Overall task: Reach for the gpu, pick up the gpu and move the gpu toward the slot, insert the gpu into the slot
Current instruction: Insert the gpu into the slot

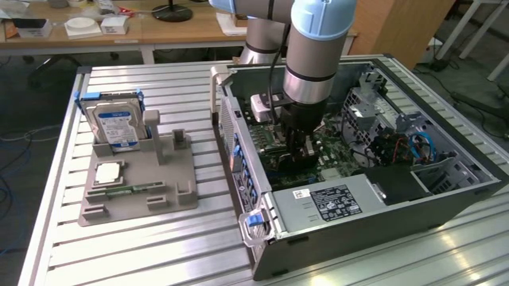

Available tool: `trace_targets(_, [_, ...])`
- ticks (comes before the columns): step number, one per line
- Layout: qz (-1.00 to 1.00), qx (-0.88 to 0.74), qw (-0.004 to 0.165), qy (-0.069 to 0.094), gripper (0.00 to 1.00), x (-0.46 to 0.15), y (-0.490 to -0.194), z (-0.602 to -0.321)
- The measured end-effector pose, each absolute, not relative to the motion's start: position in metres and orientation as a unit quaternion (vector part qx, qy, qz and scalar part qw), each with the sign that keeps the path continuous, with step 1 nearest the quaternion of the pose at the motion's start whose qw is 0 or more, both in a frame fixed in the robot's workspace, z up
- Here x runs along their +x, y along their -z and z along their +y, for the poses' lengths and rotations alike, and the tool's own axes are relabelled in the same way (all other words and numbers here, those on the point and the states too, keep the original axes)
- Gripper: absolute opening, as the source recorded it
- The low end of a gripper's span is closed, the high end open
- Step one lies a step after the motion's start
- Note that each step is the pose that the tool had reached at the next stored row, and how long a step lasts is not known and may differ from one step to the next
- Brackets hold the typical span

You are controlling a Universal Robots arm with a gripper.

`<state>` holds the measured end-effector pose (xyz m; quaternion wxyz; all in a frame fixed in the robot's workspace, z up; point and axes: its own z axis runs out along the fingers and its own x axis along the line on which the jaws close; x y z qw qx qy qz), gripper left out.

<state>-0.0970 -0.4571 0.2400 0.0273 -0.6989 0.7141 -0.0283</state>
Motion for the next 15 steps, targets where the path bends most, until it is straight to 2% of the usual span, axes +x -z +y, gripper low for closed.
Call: trace_targets(15, [0.714, -0.699, 0.028, 0.028, 0.27, -0.0972, -0.2396, -0.4570])
